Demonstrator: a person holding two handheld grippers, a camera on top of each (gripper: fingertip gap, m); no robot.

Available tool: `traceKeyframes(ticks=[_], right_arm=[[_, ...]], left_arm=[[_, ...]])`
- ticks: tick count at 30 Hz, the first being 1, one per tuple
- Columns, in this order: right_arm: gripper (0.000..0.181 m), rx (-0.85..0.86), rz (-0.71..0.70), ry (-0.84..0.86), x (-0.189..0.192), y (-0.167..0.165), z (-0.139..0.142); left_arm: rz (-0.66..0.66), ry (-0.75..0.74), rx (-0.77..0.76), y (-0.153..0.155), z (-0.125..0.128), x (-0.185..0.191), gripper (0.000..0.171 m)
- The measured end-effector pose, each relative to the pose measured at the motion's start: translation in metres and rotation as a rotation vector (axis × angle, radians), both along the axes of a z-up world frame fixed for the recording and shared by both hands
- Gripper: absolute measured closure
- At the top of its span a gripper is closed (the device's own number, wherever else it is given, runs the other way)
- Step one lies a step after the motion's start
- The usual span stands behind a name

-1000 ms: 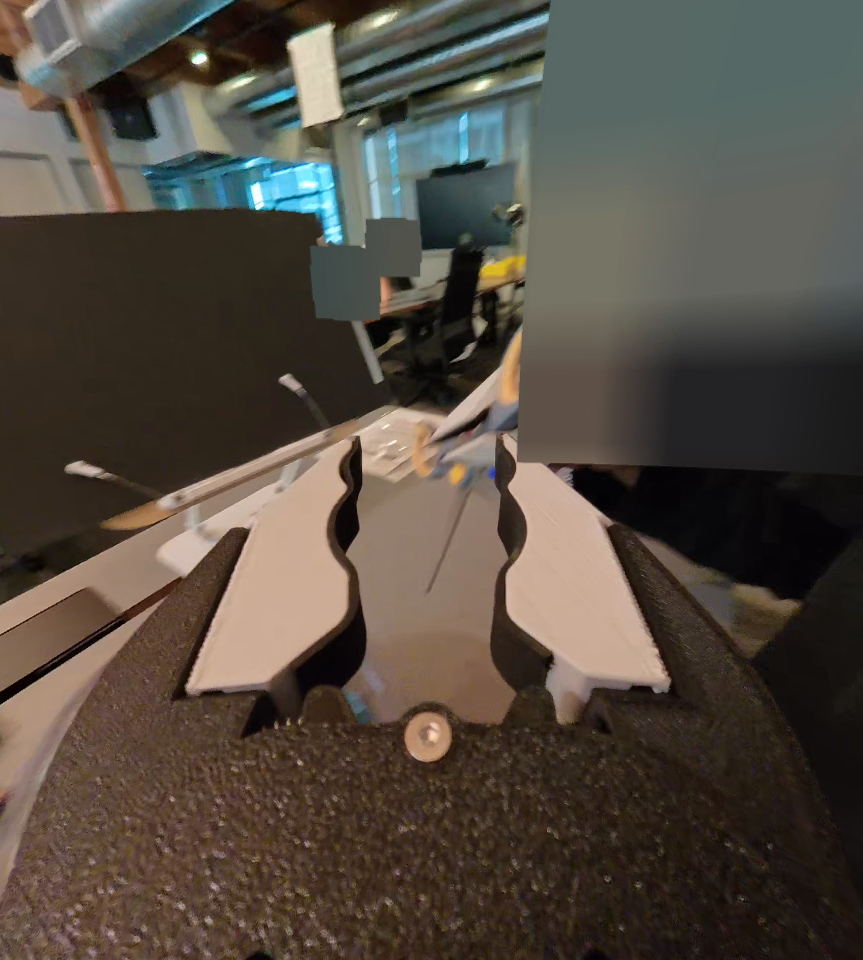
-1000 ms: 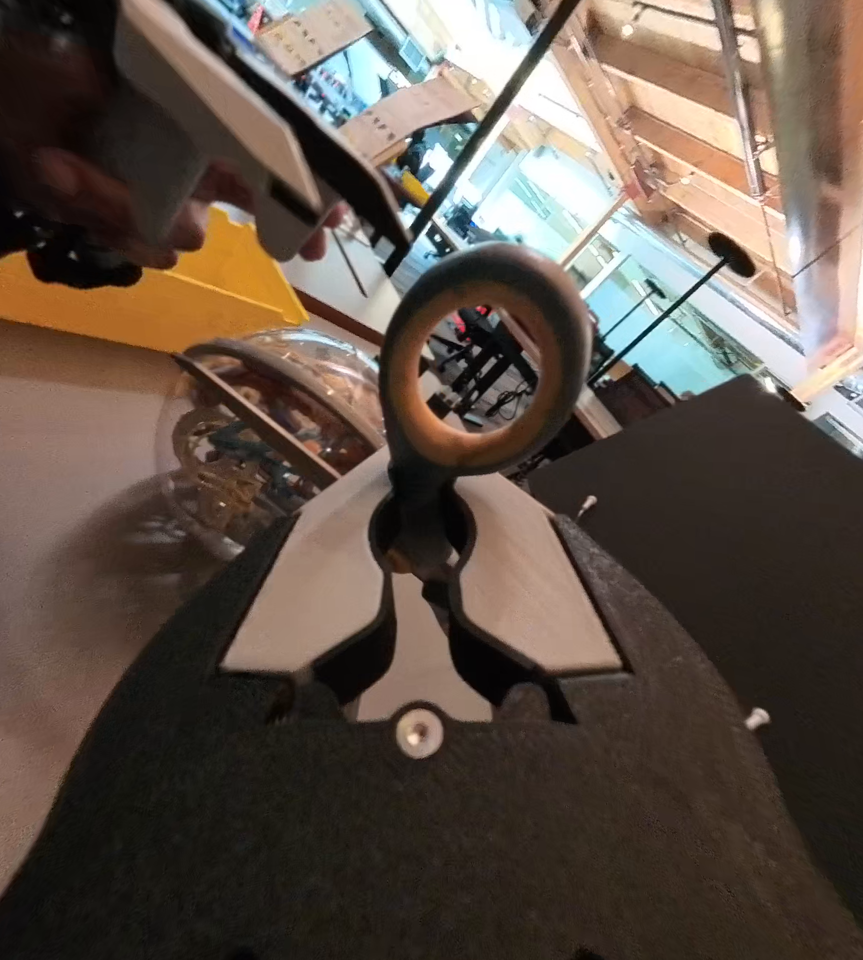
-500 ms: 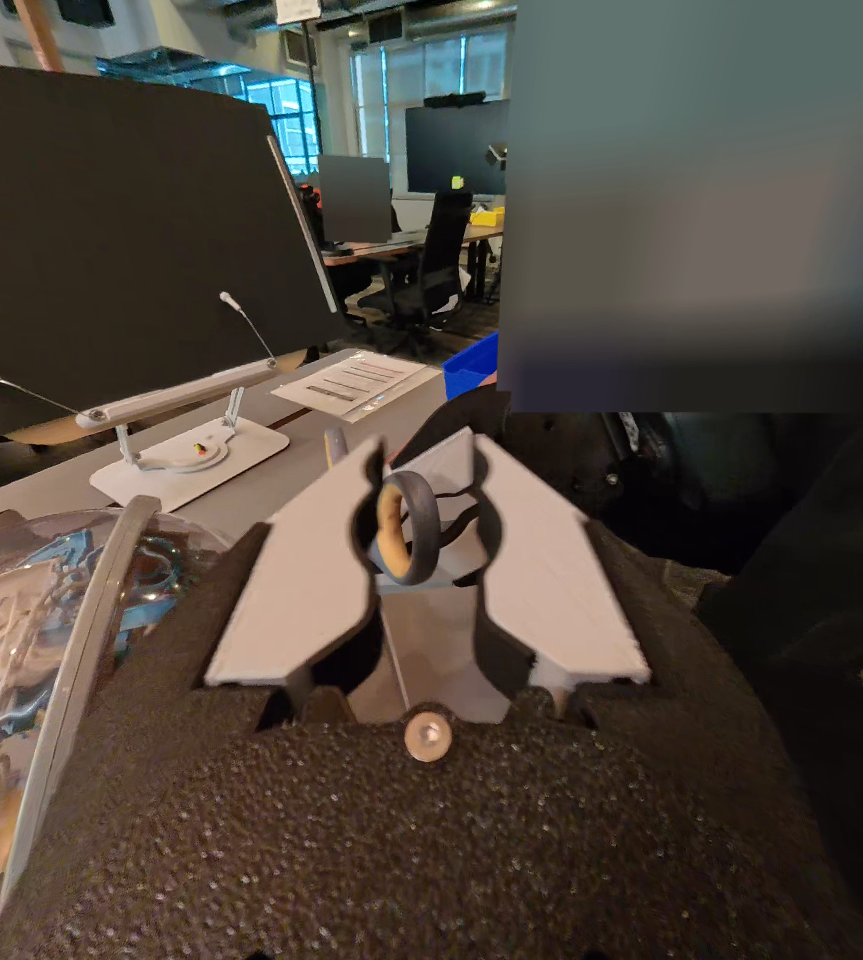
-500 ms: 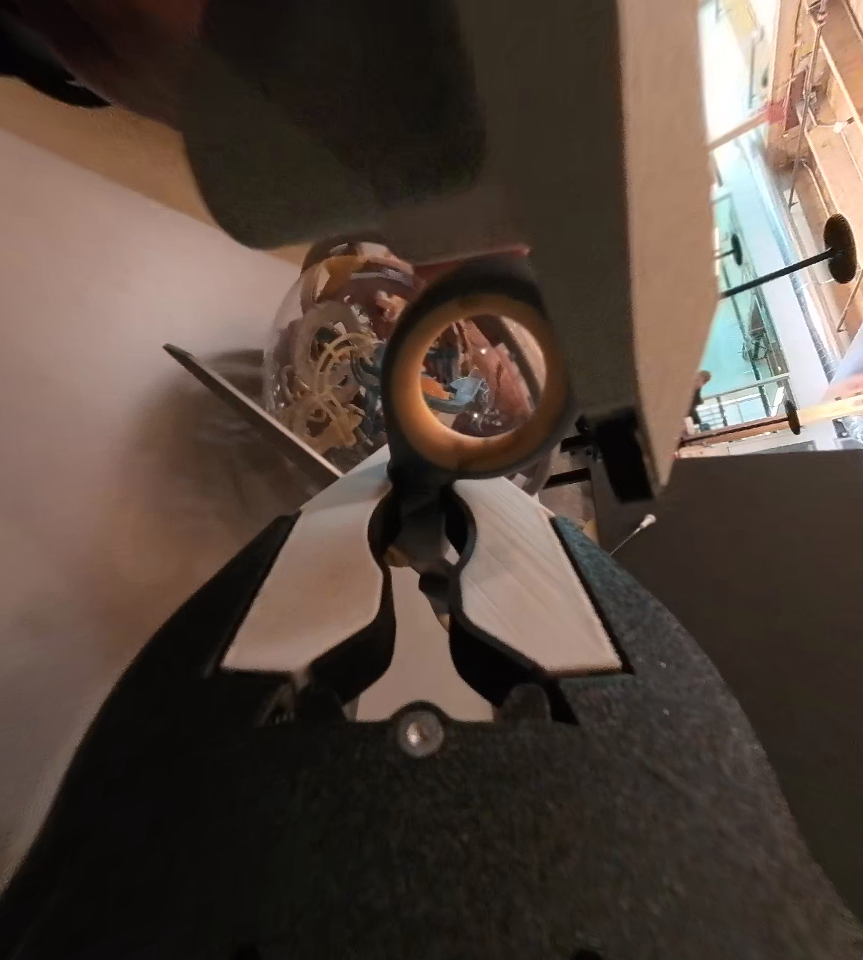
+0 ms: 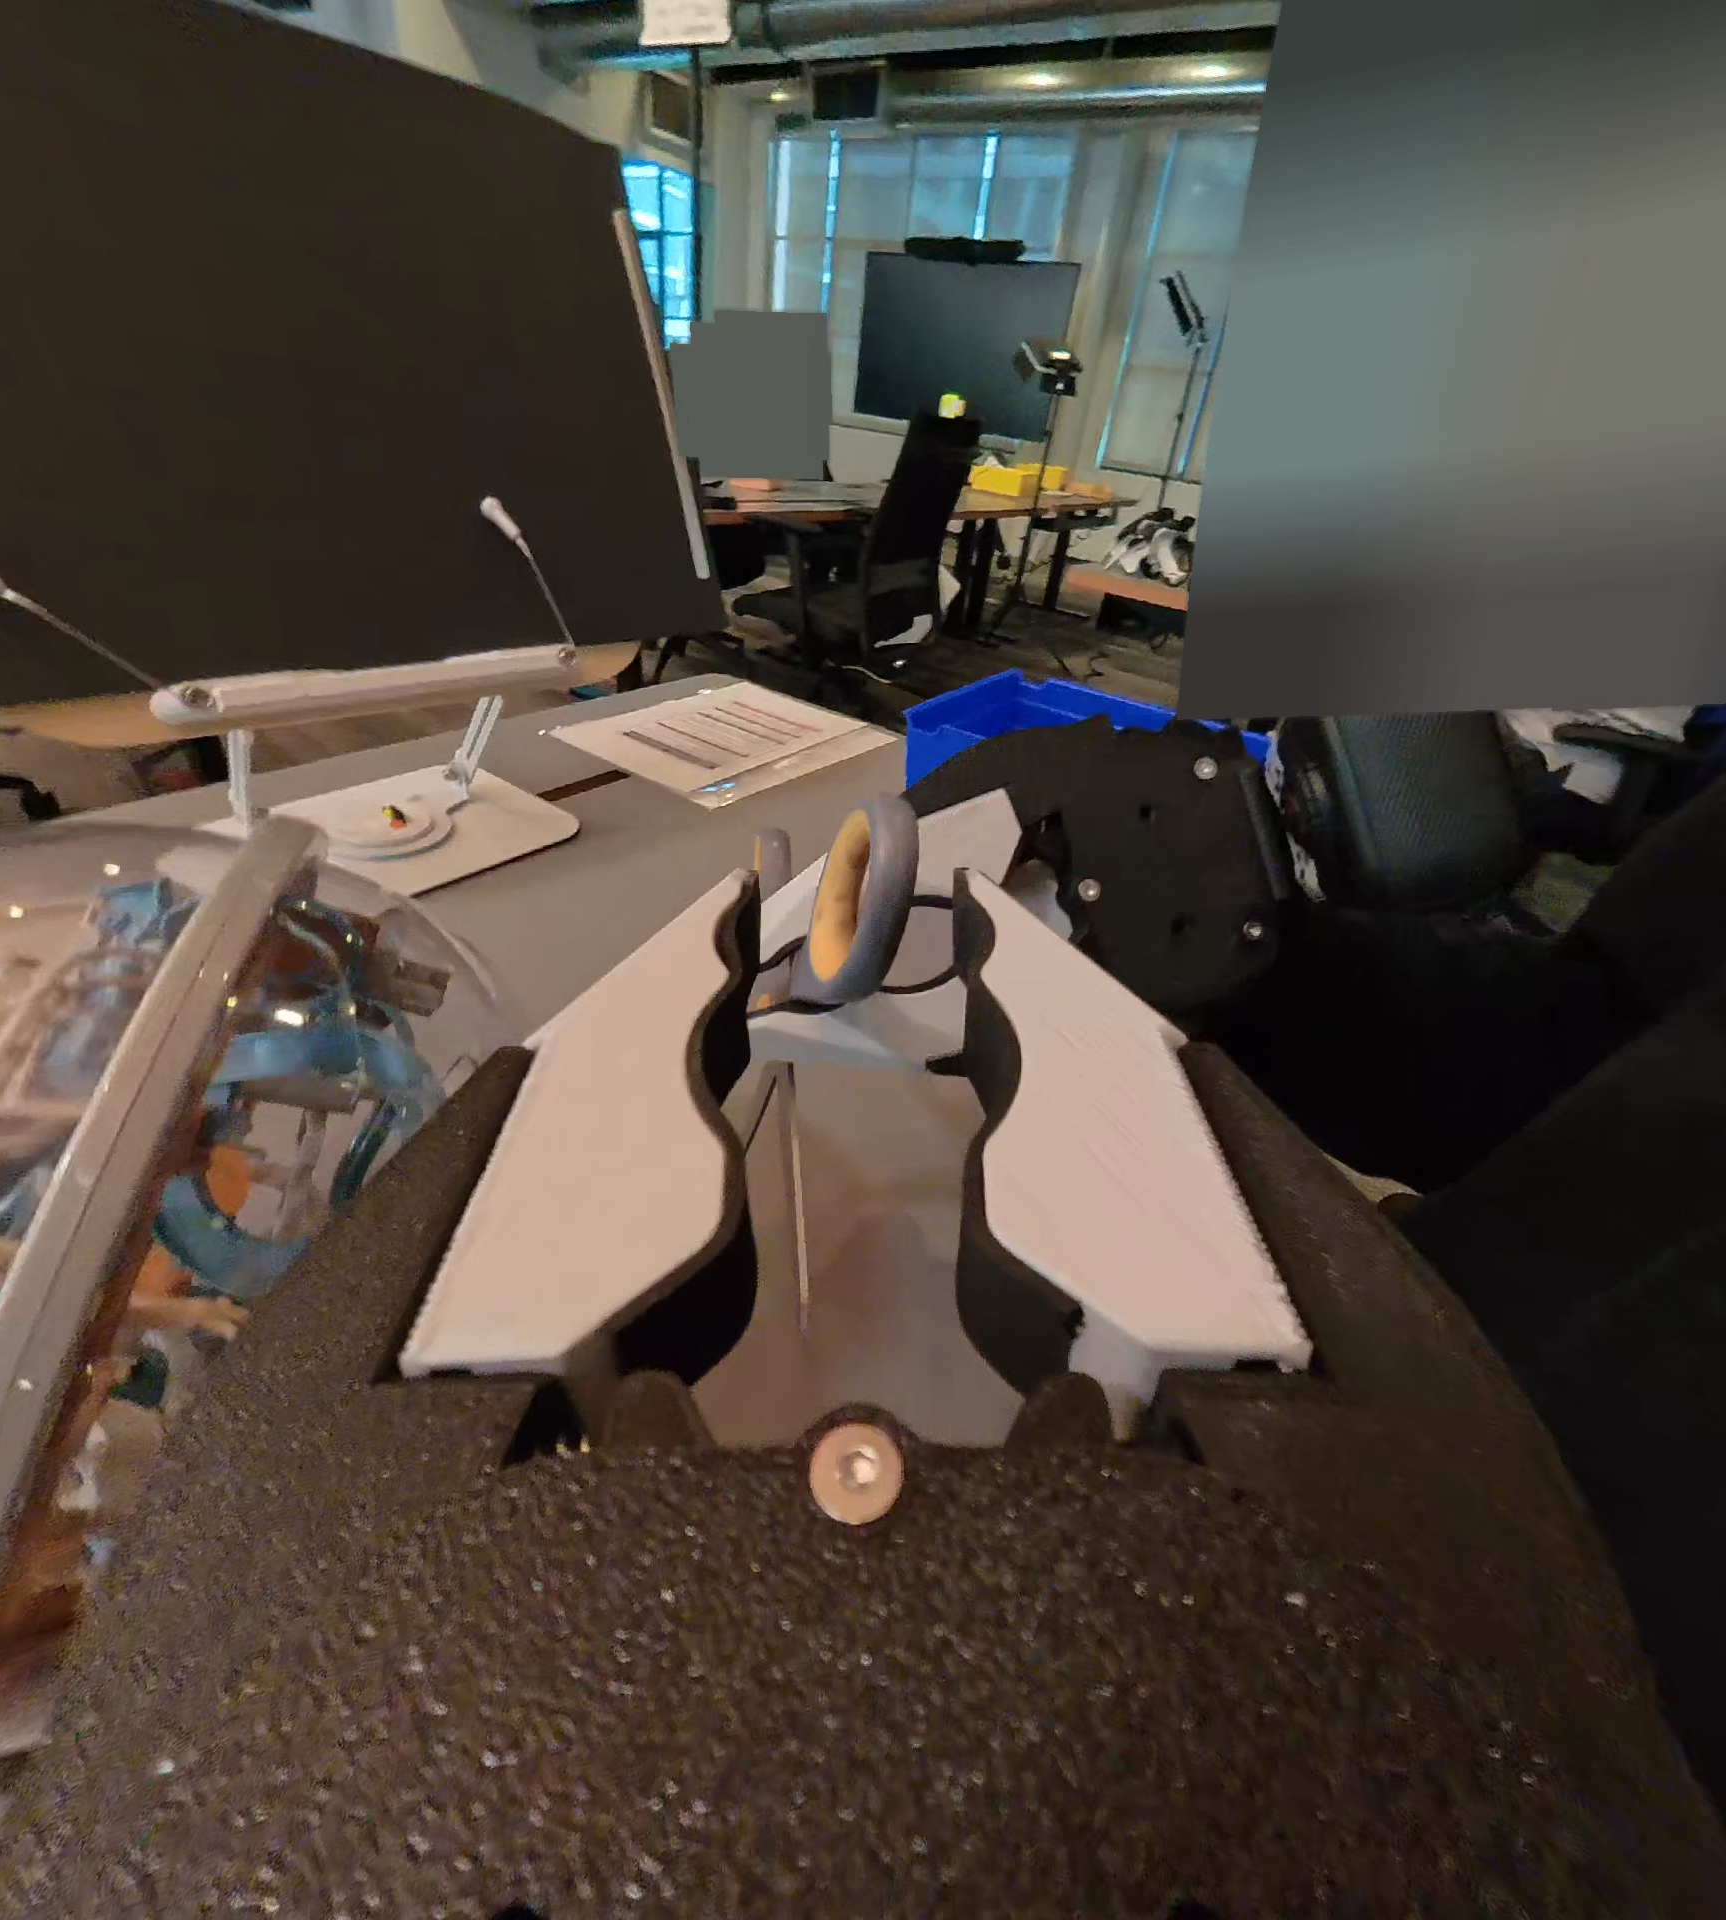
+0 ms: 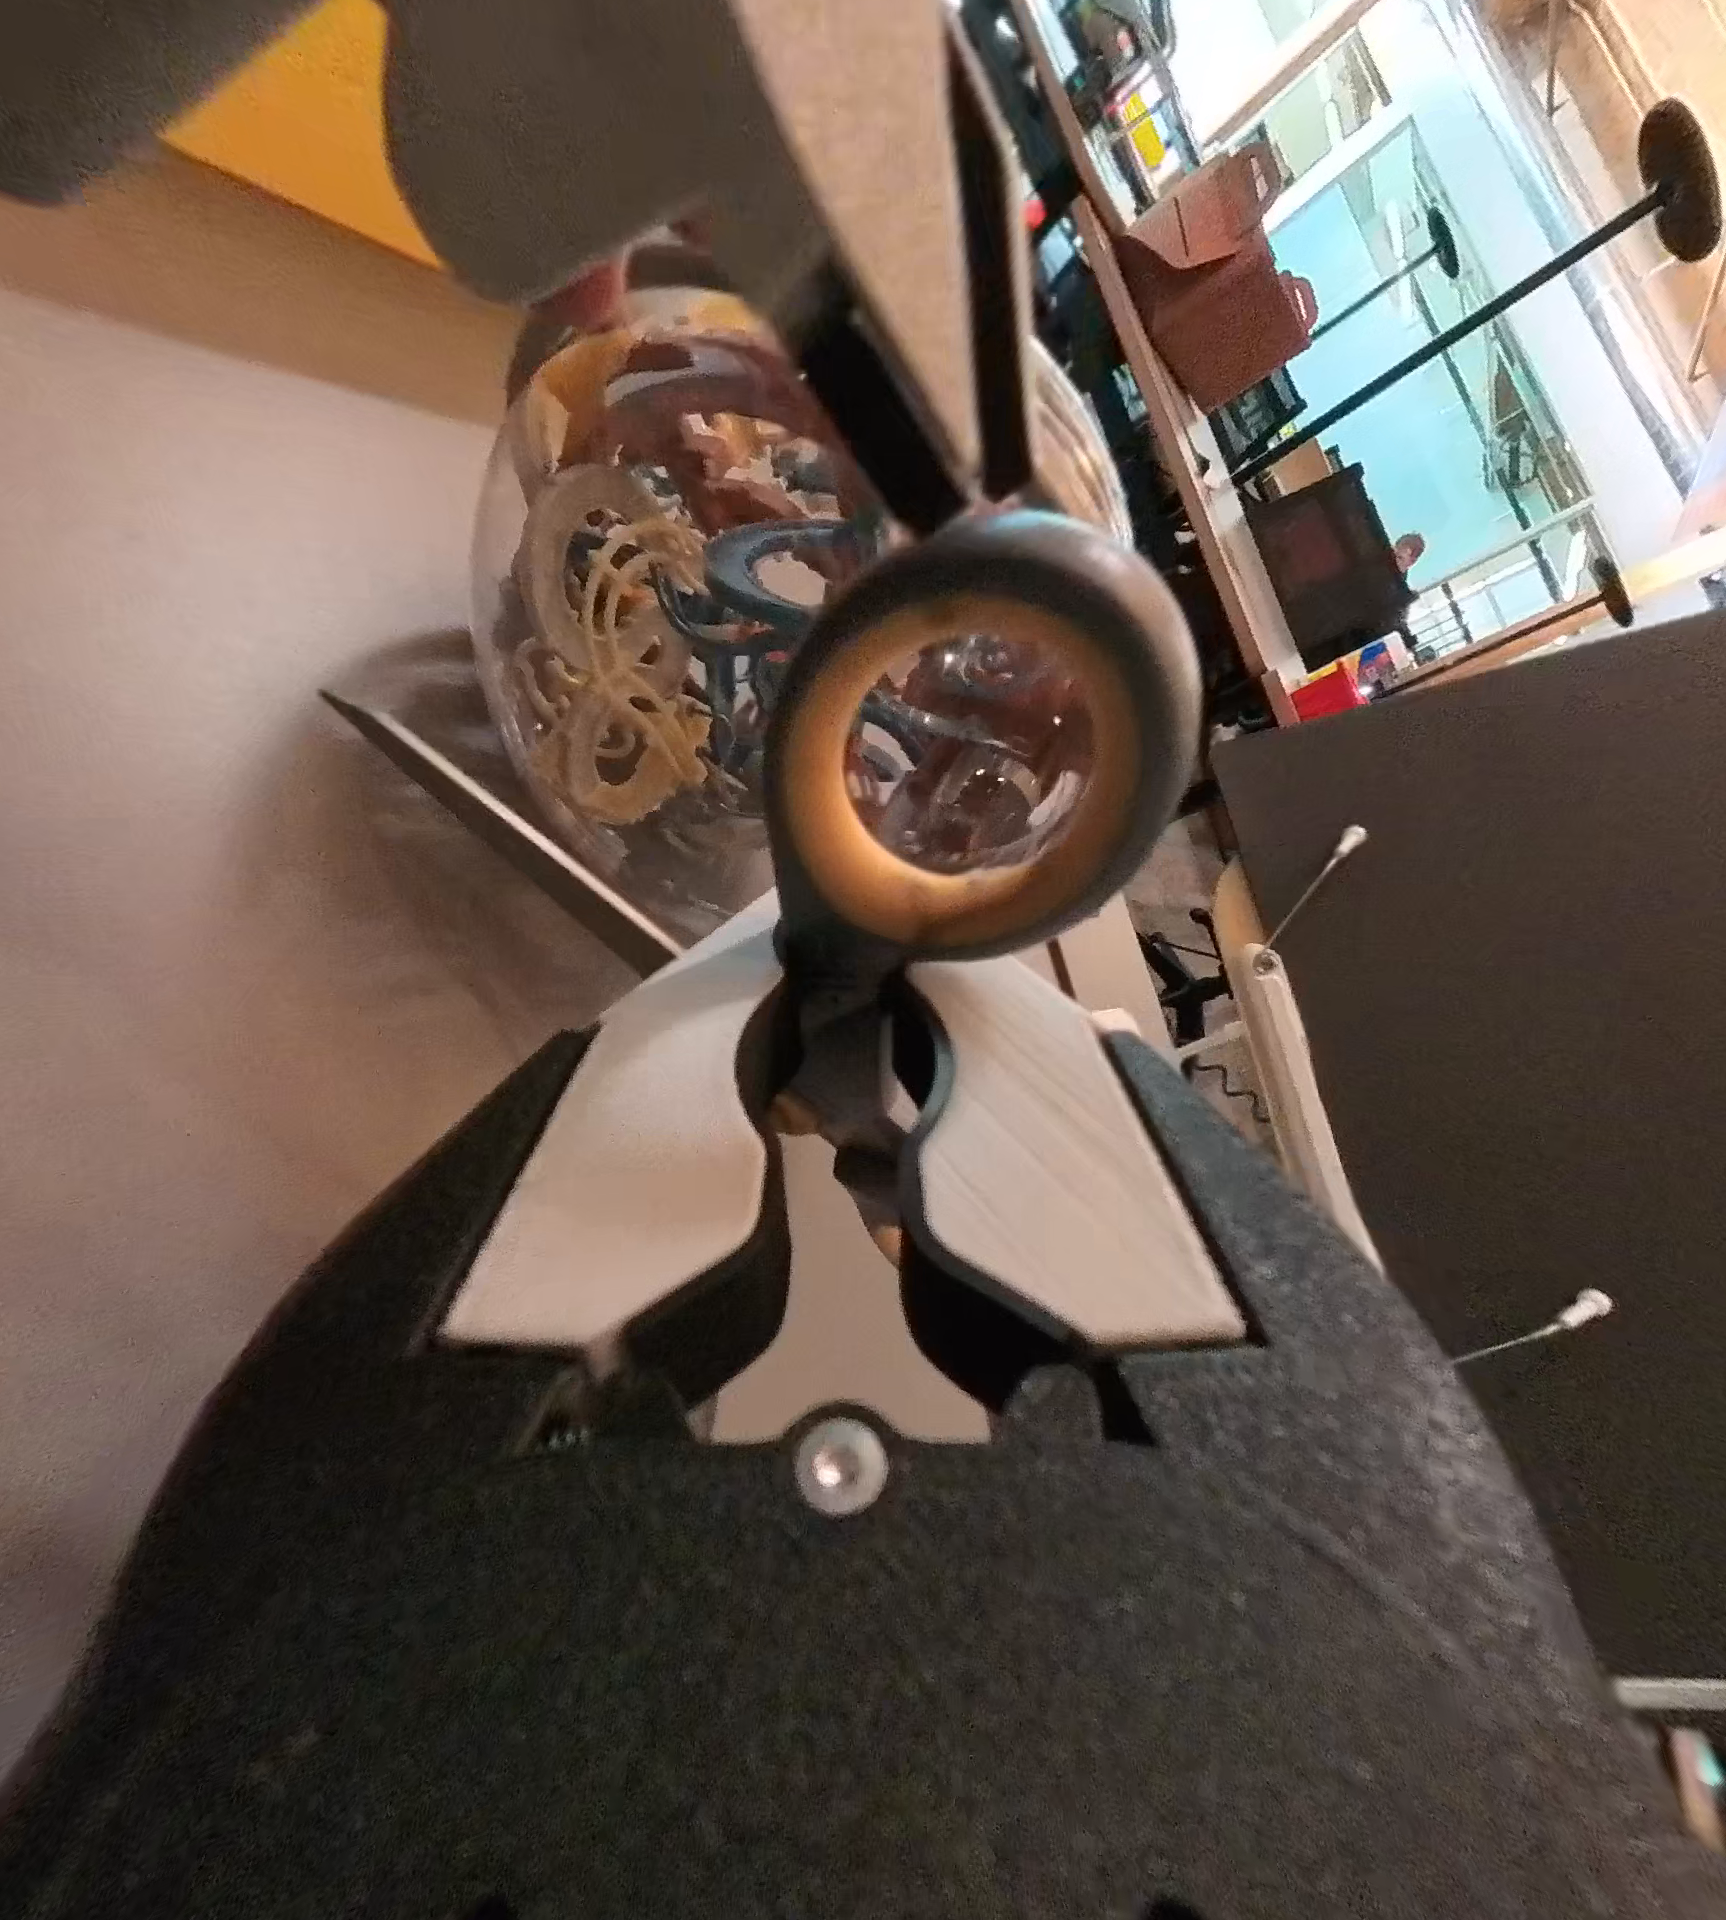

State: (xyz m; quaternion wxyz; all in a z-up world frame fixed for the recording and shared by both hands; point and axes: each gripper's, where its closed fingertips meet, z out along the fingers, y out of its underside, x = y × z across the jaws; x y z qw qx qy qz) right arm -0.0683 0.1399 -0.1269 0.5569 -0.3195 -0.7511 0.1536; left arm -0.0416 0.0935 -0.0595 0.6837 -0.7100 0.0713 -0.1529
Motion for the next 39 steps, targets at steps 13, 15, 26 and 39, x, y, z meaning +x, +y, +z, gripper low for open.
traceKeyframes(ticks=[13, 15, 26, 39], right_arm=[[0.169, -0.096, 0.045, 0.009, 0.001, -0.025, -0.011], [0.169, -0.128, 0.063, 0.029, 0.004, -0.028, -0.009], [0.152, -0.148, 0.051, 0.129, 0.02, -0.014, -0.003], [0.126, -1.458, -0.182, 0.247, 0.047, 0.058, -0.01]], left_arm=[[0.03, -0.029, -0.026, 0.012, -0.018, 0.005, 0.164], [0.021, -0.057, -0.02, 0.011, -0.016, 0.005, 0.164], [0.142, 0.008, -0.028, 0.01, -0.022, -0.019, 0.164], [0.198, -0.183, 0.192, -0.014, 0.013, -0.046, 0.164]])
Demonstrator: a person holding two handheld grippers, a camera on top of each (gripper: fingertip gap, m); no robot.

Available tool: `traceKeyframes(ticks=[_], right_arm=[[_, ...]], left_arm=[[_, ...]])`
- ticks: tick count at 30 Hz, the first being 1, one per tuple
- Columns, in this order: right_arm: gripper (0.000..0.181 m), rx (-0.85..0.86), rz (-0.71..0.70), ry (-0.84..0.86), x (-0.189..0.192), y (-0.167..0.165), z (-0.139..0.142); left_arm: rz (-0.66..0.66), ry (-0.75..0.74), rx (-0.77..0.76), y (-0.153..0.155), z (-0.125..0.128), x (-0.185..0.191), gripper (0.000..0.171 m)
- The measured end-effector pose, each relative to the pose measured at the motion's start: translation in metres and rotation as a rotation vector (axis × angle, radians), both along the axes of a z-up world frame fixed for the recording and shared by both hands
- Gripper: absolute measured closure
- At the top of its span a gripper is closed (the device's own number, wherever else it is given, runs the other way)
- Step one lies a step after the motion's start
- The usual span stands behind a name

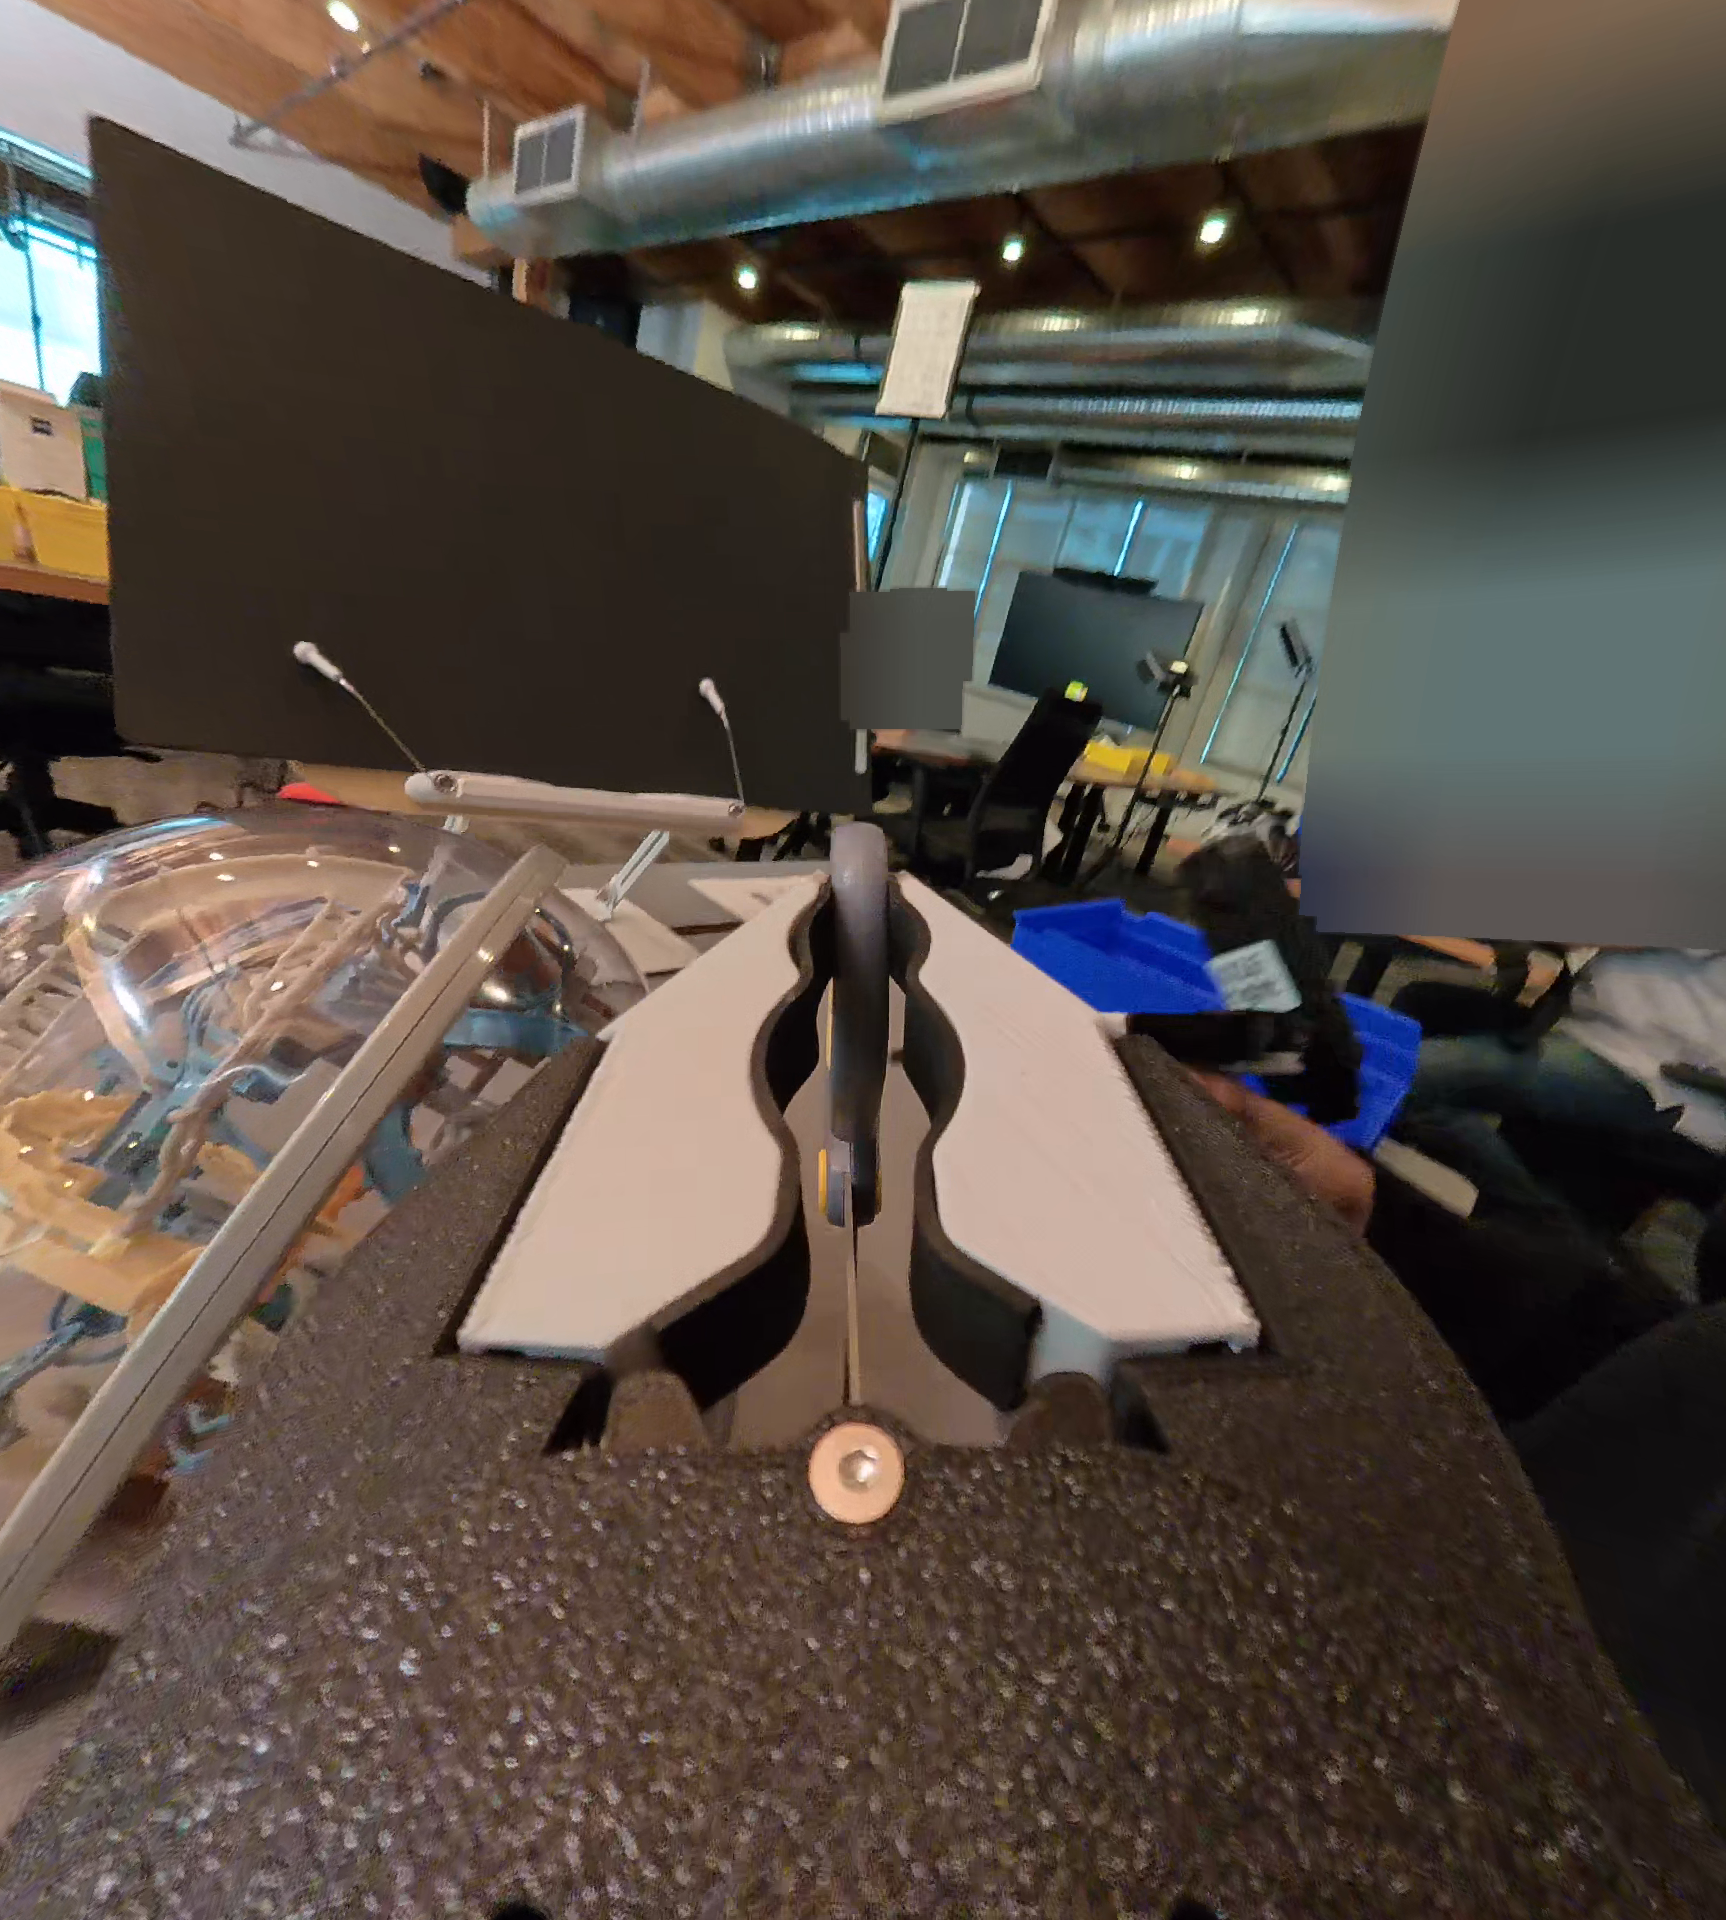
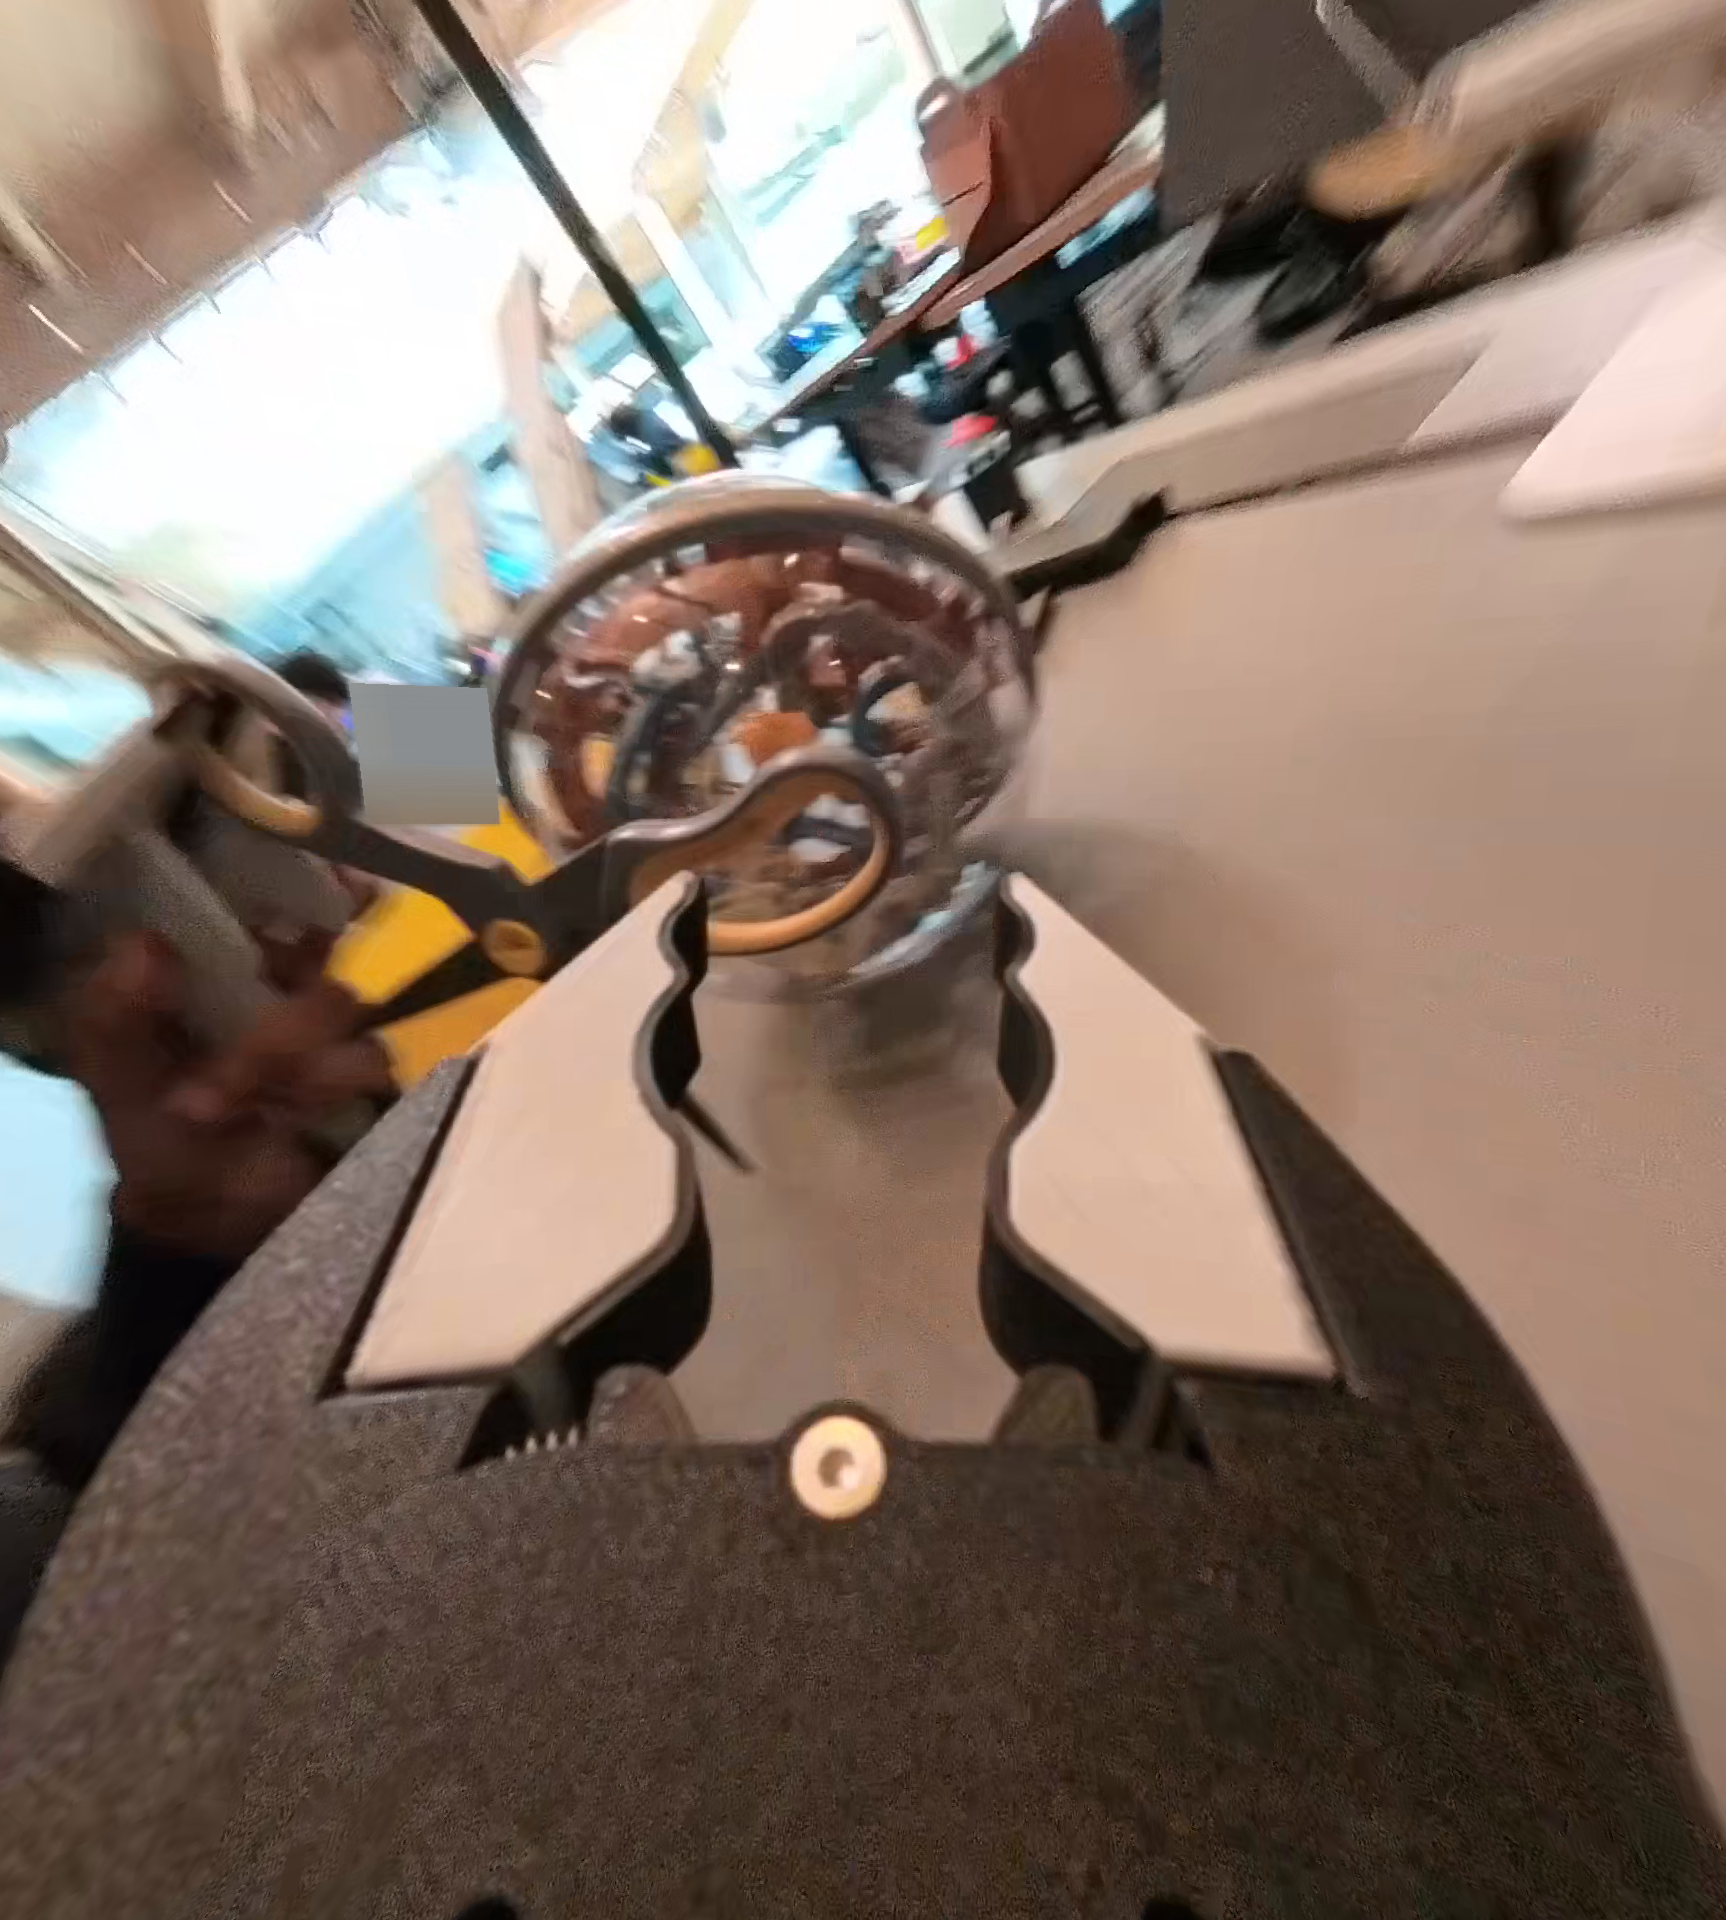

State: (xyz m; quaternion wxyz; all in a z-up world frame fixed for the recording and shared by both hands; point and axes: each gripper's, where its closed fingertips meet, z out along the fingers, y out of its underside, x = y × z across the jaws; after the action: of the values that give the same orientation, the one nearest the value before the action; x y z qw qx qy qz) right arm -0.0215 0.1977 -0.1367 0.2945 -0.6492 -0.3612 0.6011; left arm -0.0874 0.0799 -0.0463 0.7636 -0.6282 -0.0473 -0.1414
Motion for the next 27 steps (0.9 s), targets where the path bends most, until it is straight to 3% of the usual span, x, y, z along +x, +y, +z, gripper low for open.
traceKeyframes(ticks=[5, 8, 9, 10, 14, 17, 20, 24, 27], right_arm=[[0.116, -0.586, 0.171, 0.137, -0.002, -0.008, -0.006], [0.12, -0.735, 0.305, 0.197, -0.002, -0.017, 0.001], [0.135, -0.741, 0.352, 0.21, -0.001, -0.021, 0.005], [0.145, -0.723, 0.371, 0.208, -0.001, -0.024, 0.006], [0.149, -0.528, 0.445, 0.211, 0.004, -0.033, 0.022], [0.149, -0.272, 0.459, 0.172, 0.004, -0.044, 0.033], [0.15, -0.029, 0.486, 0.178, 0.005, -0.061, 0.05], [0.159, 0.15, 0.498, 0.267, 0.01, -0.077, 0.076], [0.166, 0.219, 0.471, 0.323, 0.015, -0.081, 0.089]], left_arm=[[-0.109, -0.064, 0.069, -0.005, 0.007, 0.009, 0.164], [-0.139, 0.016, 0.061, -0.004, 0.003, 0.022, 0.164], [-0.15, 0.05, 0.047, -0.003, 0.001, 0.027, 0.164], [-0.159, 0.08, 0.042, -0.004, 0.0, 0.032, 0.164], [-0.185, 0.126, 0.017, -0.008, -0.002, 0.036, 0.164], [-0.178, 0.276, -0.068, -0.009, -0.013, 0.043, 0.164], [-0.202, 0.361, -0.058, -0.013, -0.012, 0.054, 0.164], [-0.191, 0.294, -0.012, -0.018, -0.004, 0.05, 0.162], [-0.136, 0.248, -0.065, -0.019, -0.011, 0.039, 0.16]])
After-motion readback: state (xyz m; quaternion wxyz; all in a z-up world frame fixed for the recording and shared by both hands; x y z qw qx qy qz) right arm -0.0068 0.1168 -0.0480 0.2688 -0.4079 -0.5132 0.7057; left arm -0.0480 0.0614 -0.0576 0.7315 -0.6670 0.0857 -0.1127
